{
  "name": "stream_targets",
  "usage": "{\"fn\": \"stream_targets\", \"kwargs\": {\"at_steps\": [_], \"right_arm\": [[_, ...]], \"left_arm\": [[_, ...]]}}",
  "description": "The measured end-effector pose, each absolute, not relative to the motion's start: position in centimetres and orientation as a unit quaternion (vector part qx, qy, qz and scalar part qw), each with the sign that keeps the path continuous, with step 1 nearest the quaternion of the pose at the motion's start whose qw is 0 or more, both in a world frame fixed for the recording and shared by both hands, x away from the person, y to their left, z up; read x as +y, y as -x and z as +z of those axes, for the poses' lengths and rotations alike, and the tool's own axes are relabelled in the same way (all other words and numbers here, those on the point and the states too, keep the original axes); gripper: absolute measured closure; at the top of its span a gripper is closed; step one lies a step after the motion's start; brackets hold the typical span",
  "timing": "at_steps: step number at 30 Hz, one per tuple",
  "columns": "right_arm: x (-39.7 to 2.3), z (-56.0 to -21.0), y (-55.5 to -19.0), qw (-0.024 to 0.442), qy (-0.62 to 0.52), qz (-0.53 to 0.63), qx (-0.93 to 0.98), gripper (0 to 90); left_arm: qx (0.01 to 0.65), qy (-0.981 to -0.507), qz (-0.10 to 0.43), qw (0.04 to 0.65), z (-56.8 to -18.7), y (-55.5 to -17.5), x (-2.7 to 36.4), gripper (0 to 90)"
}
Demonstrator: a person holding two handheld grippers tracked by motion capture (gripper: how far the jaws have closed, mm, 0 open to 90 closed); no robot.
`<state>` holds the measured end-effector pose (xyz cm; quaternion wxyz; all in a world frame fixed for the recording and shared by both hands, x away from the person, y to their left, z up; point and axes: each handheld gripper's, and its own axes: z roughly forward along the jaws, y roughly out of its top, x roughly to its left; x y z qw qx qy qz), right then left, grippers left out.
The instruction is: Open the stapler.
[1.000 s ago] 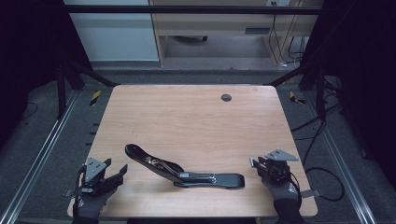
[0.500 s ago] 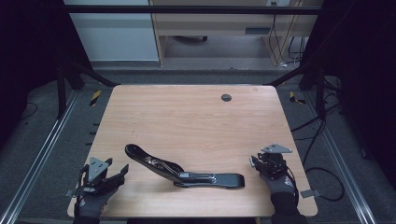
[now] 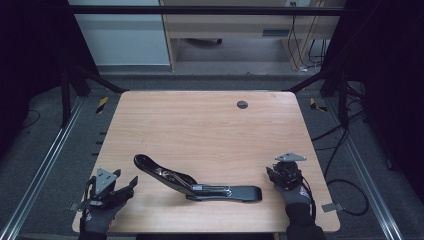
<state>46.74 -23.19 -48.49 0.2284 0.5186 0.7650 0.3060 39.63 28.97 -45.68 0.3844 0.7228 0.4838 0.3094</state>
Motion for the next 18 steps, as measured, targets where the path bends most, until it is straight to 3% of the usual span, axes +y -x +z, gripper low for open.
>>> {"fn": "stream_targets", "kwargs": {"at_steps": [18], "right_arm": [[-22.95,-48.93,-47.1,0.211,-0.533,0.291,0.766,75.0]], "left_arm": [[0.483,-0.725,0.309,0.383,-45.69,-39.64,28.92,34.6]]}}
